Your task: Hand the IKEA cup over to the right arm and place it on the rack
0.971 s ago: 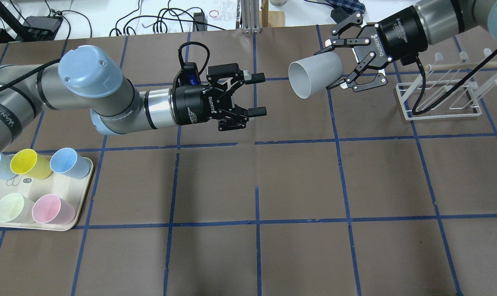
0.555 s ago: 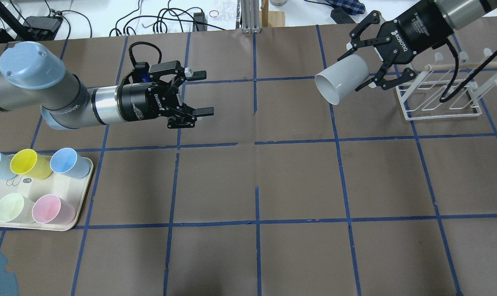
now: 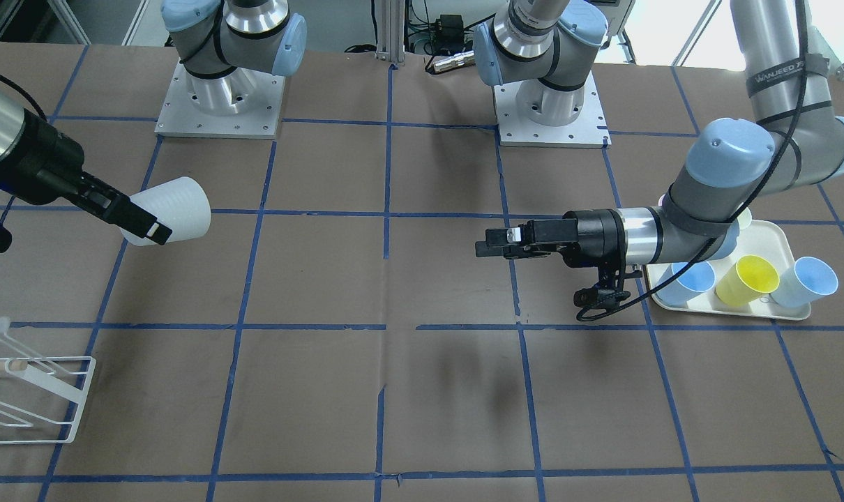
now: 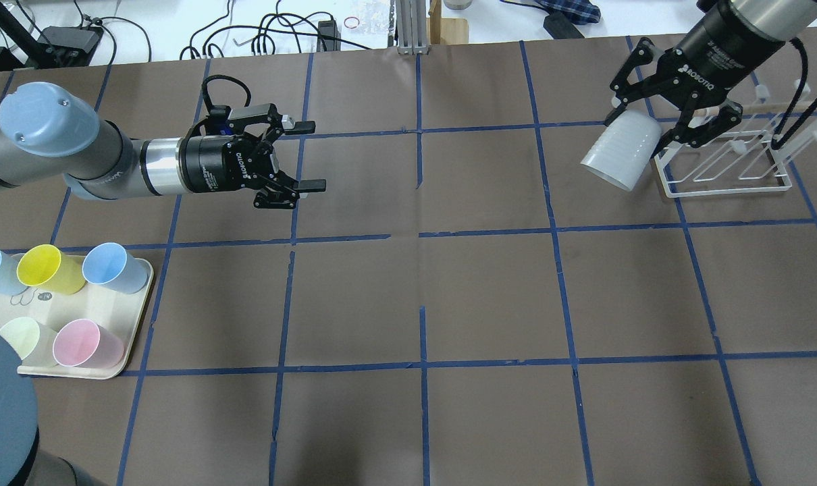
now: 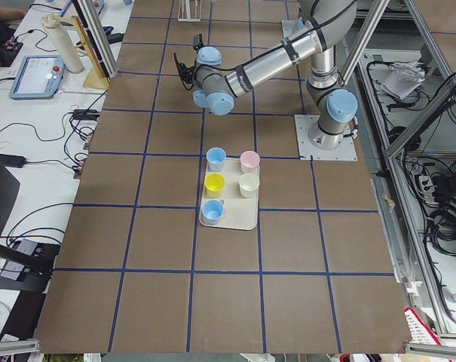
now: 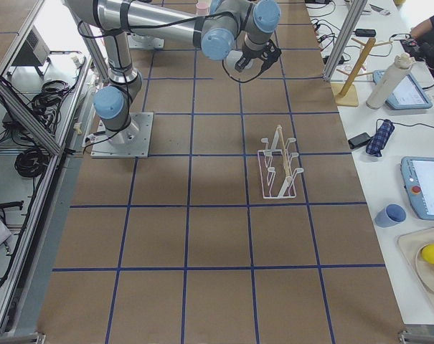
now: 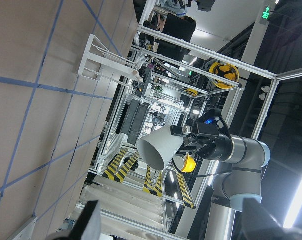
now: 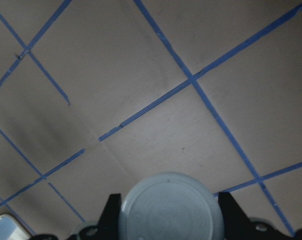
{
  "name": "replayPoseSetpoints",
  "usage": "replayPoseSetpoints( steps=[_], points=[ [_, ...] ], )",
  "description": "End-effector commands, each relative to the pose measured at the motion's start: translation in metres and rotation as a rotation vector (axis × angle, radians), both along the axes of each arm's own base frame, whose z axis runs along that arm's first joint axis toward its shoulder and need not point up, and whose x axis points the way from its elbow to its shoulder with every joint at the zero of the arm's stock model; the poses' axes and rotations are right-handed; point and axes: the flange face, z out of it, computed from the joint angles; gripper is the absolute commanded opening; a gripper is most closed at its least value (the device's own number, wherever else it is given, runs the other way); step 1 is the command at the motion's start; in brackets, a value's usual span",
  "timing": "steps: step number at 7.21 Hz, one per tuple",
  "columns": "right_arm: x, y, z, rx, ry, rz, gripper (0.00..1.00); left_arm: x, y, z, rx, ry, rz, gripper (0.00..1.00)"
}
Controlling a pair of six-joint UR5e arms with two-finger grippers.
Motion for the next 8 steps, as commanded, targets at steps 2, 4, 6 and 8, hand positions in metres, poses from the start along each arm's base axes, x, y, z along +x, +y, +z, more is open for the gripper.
replayPoseSetpoints(
  steps=[2, 4, 6, 8],
  points=[
    [-0.021, -0.007, -0.01, -0.107, 0.223, 0.148, 0.12, -0.022, -0.047, -0.002, 0.12, -0.189, -0.085, 1.0],
    [-0.03, -0.016, -0.015, -0.173, 0.3, 0.278, 0.0, -0.057, -0.051, 0.01, 0.152, -0.356, -0.153, 1.0],
    [-0.051, -0.015, -0.024, -0.191, 0.398, 0.288, 0.0, -0.064, -0.049, 0.031, 0.078, -0.583, -0.186, 1.0],
    [-0.103, -0.014, -0.026, -0.201, 0.455, 0.205, 0.0, -0.066, -0.048, 0.072, -0.026, -0.836, -0.222, 1.0]
  ],
)
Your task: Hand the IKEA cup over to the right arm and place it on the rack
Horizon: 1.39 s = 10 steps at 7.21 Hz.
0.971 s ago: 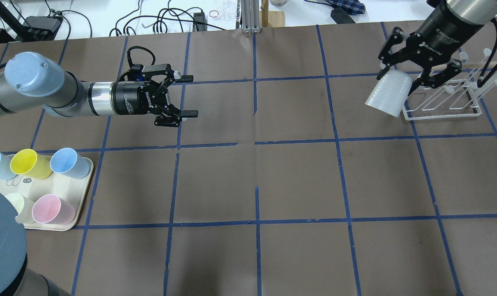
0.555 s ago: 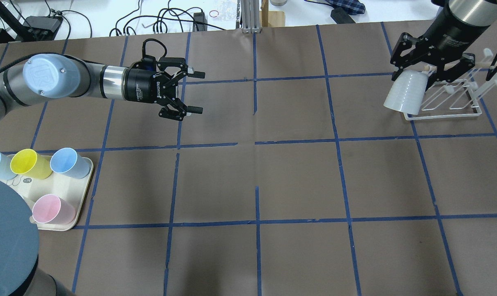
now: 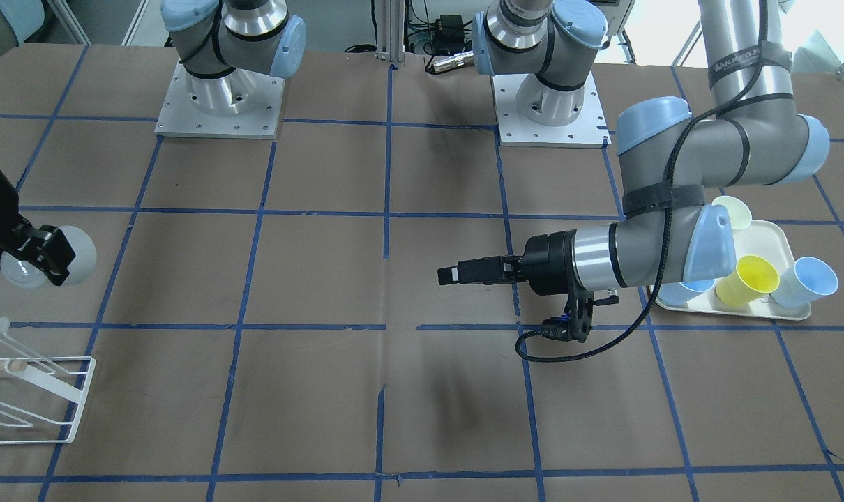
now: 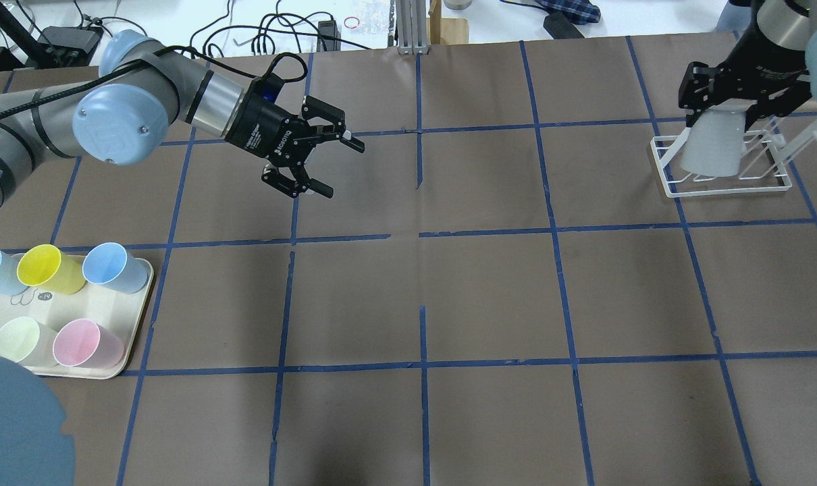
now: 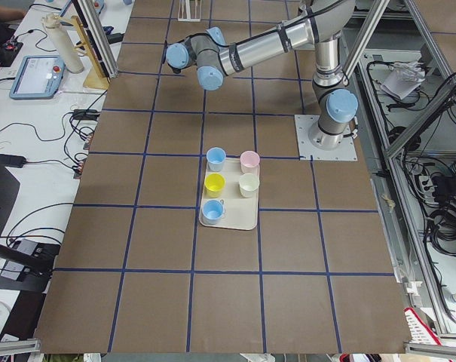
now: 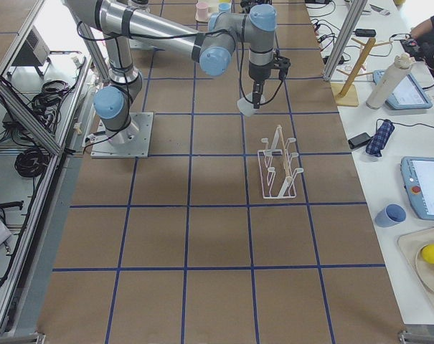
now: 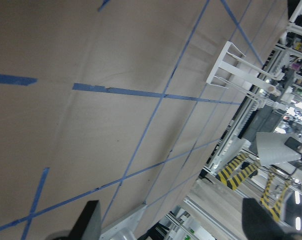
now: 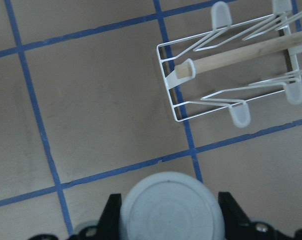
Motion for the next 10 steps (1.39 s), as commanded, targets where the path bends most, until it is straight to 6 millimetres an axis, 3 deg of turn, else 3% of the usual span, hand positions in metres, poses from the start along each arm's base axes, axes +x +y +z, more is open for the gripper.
replayPoseSetpoints(
  steps=[1, 3, 5, 8, 10],
  points=[
    [-0.045, 0.001, 0.001, -0.042, 0.03, -0.06, 0.0, -0.015, -0.006, 0.064, -0.133, -0.319, -0.082, 1.0],
    [-0.051, -0.01, 0.006, -0.135, 0.047, -0.064, 0.0, -0.031, 0.01, 0.123, -0.198, -0.656, -0.204, 1.0],
    [-0.051, -0.018, 0.0, -0.166, 0.035, -0.057, 0.0, -0.022, 0.039, 0.182, -0.253, -0.757, -0.206, 1.0],
    [-0.068, -0.029, -0.023, -0.151, 0.044, -0.078, 0.0, -0.009, 0.066, 0.213, -0.307, -0.819, -0.205, 1.0],
    [-0.074, -0.034, -0.044, -0.143, 0.041, -0.083, 0.0, -0.009, 0.073, 0.211, -0.304, -0.825, -0.208, 1.0]
  ],
)
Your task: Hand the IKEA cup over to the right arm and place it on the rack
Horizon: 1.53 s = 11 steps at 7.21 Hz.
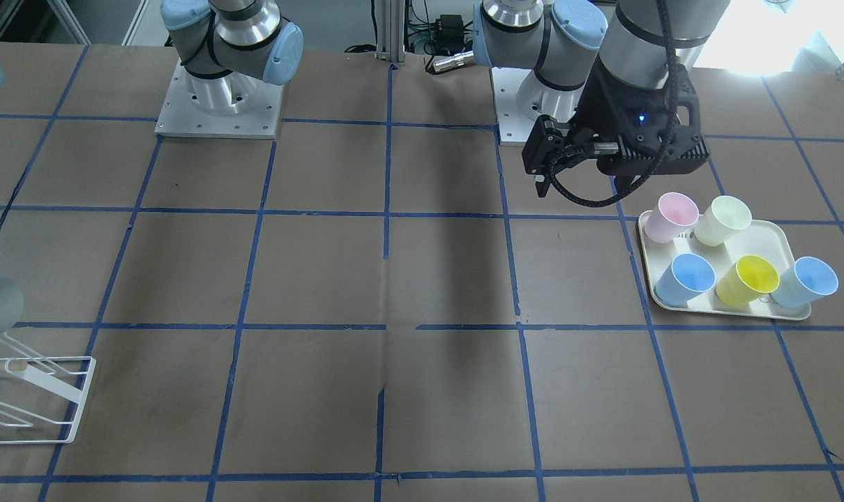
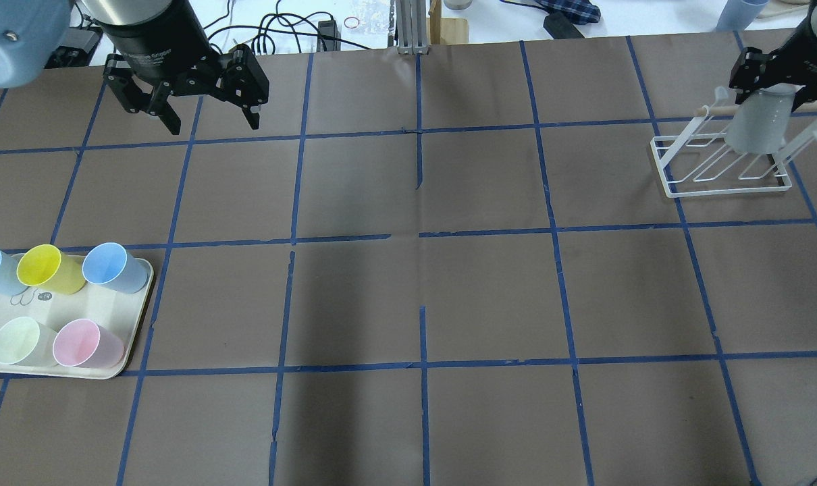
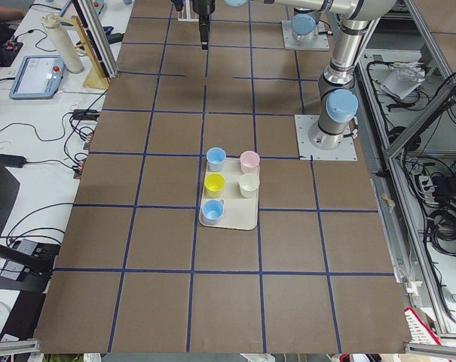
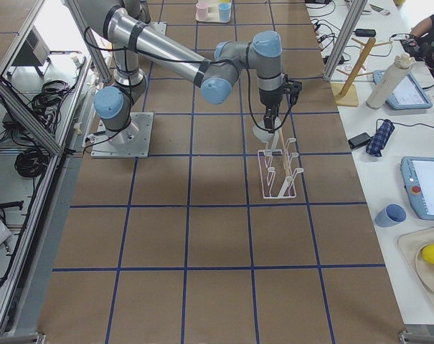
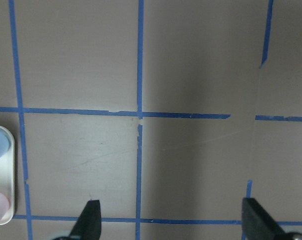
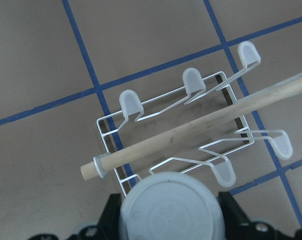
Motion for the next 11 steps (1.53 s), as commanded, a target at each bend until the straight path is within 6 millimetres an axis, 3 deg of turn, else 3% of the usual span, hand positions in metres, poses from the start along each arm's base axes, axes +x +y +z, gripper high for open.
replayPoseSetpoints(
  steps=[1, 2, 3, 5, 6, 7, 8, 11],
  points=[
    [-0.003, -0.004, -0.019, 0.007, -0.002, -0.002, 0.0, 0.009, 0.015, -0.004, 0.003, -0.002, -0.014, 1.0],
    [-0.004, -0.005, -0.018, -0.005, 0.003, -0.002, 0.0, 0.02, 0.024, 0.007, -0.022, -0.004, -0.019, 1.0],
    [-0.004, -0.006, -0.018, -0.009, 0.003, -0.002, 0.0, 0.026, 0.026, 0.004, -0.018, -0.002, -0.003, 1.0],
    [-0.004, -0.008, -0.024, -0.004, -0.002, -0.001, 0.0, 0.027, 0.028, 0.016, -0.079, -0.005, 0.001, 1.0],
    [-0.004, -0.01, -0.025, -0.011, -0.011, 0.0, 0.44, 0.027, 0.027, 0.009, -0.066, -0.004, 0.003, 1.0],
    [-0.004, -0.012, -0.026, -0.017, -0.009, 0.001, 0.81, 0.027, 0.019, -0.007, -0.035, -0.002, 0.003, 1.0],
    [-0.003, -0.012, -0.026, -0.011, -0.01, 0.0, 1.0, 0.028, 0.014, -0.019, -0.03, 0.001, -0.003, 1.0],
    [0.004, -0.005, -0.005, 0.002, -0.016, 0.001, 1.0, 0.034, 0.011, -0.023, -0.033, 0.008, 0.01, 1.0]
  ],
)
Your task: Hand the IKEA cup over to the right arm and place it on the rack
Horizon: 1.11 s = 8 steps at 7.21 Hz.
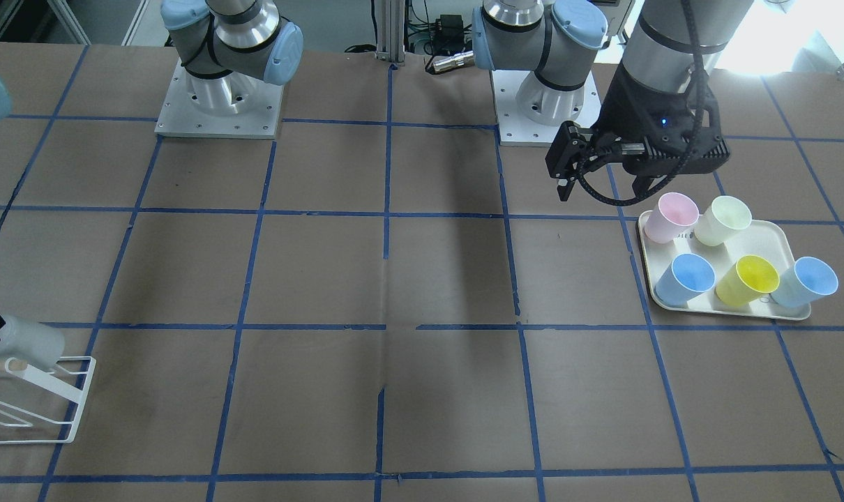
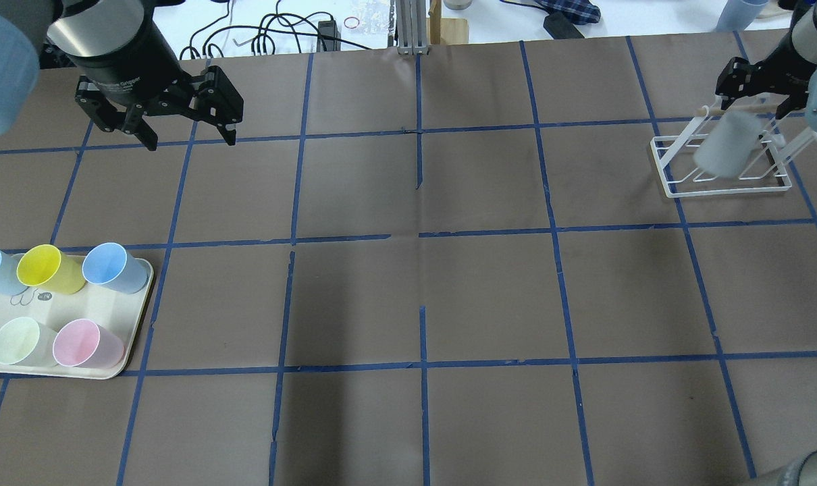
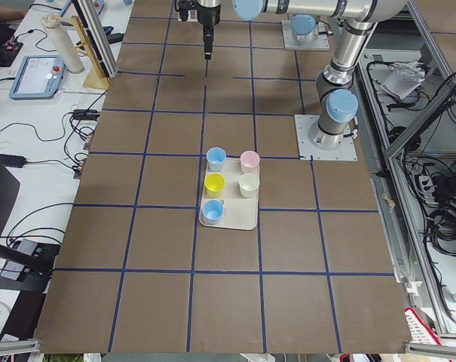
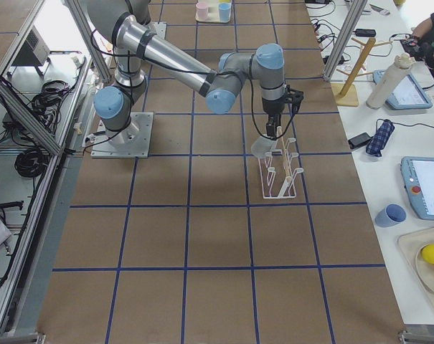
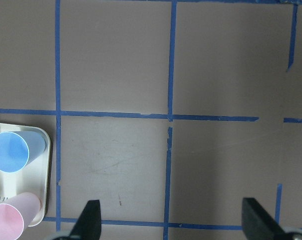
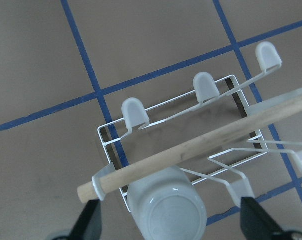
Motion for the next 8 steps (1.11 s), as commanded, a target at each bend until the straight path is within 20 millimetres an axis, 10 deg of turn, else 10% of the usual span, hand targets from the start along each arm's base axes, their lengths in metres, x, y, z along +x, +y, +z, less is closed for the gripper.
replayPoseSetpoints(
  steps=[1, 5, 8],
  points=[
    [0.012, 0.017, 0.031, 0.036, -0.016, 0.001, 1.0, 0.005, -0.001, -0.002, 0.008, 0.007, 0.01, 1.0],
    [0.13, 0.039, 0.112, 0.198, -0.064, 0.183, 1.0, 0.013, -0.003, -0.002, 0.008, 0.007, 0.025, 1.0],
    [0.254, 0.065, 0.12, 0.272, -0.08, 0.23, 1.0, 0.014, -0.001, -0.003, 0.017, -0.008, 0.026, 1.0]
  ],
)
